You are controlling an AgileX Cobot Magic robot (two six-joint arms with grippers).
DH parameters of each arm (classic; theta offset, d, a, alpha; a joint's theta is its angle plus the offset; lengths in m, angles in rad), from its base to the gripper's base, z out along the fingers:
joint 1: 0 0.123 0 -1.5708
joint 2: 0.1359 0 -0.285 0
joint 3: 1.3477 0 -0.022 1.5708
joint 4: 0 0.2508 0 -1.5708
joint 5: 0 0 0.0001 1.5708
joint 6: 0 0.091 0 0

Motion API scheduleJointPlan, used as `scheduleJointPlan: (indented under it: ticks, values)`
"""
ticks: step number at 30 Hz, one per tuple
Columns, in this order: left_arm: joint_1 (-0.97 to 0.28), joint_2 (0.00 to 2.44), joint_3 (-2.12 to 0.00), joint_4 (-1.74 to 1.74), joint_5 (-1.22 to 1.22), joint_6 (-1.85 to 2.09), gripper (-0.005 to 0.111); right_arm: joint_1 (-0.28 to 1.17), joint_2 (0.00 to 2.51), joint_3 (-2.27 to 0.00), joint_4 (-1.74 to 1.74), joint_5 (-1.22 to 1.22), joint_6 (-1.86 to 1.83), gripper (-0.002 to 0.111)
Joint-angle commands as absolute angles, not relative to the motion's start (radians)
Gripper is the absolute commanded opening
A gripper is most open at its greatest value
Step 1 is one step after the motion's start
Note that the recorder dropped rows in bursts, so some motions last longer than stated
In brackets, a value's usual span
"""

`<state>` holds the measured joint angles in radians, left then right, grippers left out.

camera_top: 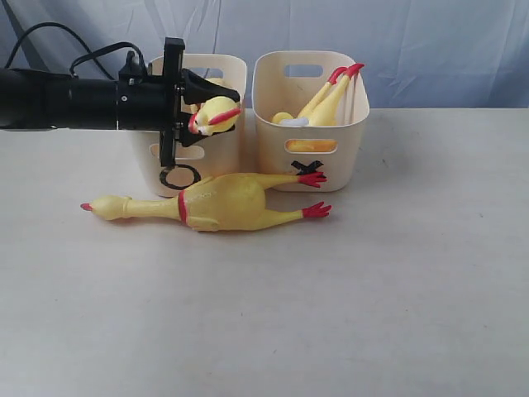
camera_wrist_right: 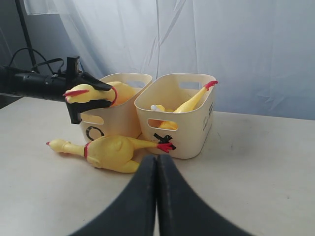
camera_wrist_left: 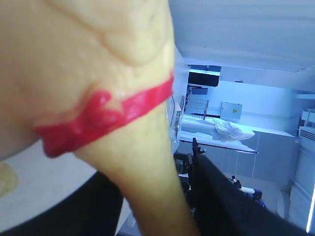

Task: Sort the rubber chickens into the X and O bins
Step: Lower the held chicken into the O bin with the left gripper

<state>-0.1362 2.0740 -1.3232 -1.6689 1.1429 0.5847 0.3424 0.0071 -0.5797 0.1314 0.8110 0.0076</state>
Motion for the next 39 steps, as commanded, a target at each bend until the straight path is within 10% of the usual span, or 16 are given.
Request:
scheduleJointPlan:
  ticks: [1,8,15,25,39]
  values:
    - [-0.132,2.071,-1.327,-1.734,1.167,0.577,0.043,0.339,0.000,-0.575,0.133,0.806,0.000,-0.001]
    - [-0.132,2.071,-1.327,-1.744,1.169,0.577,0.045,0.339,0.000,-0.575,0.133,0.806,0.000,-0.001]
    - [-0.132,2.071,-1.327,-1.744,1.197,0.545,0.072,0.339,0.000,-0.575,0.133,0.806,0.000,-0.001]
    - [-0.117,2.071,-1.327,-1.744,1.221,0.424,0.073,0.339,0.000,-0.575,0.133,0.806,0.000,-0.001]
    - [-0.090,2.000,-1.327,-1.688,1.221,0.289,0.043,0.339,0.000,-0.575,0.133,0.806,0.000,-0.001]
